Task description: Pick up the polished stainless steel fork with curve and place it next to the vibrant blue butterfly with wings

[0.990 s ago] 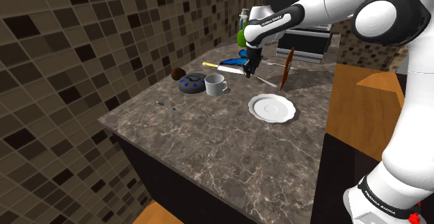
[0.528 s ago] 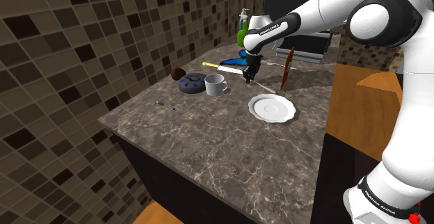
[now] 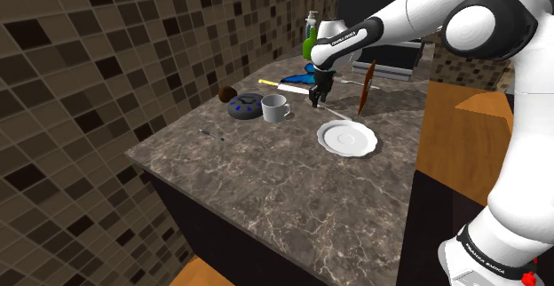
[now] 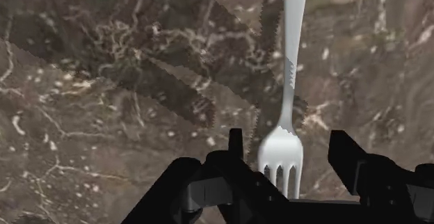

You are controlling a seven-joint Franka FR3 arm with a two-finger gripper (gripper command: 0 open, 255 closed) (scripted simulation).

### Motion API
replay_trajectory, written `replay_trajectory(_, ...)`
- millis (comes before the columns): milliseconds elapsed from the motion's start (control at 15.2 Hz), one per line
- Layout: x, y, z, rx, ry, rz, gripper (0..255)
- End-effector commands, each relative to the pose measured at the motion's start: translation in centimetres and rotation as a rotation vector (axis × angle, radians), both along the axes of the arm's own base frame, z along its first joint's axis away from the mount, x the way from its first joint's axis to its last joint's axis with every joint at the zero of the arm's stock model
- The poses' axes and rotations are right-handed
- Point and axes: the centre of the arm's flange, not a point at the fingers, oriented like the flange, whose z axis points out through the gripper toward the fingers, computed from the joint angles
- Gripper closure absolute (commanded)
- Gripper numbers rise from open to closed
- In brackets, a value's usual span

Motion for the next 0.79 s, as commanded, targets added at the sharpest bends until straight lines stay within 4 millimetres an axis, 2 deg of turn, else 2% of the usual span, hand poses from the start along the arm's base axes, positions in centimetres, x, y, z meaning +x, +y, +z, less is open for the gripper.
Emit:
replay_trajectory(0, 0.0, 0.0, 0.0, 0.0, 0.0, 0.0, 0)
replay_trajectory(264, 0.0, 0.0, 0.0, 0.0, 0.0, 0.0, 0)
replay_trajectory(528, -0.4, -0.1, 5.0, 0.0, 0.0, 0.0, 0)
replay_trajectory(726, -0.4, -0.1, 5.0, 0.0, 0.0, 0.0, 0)
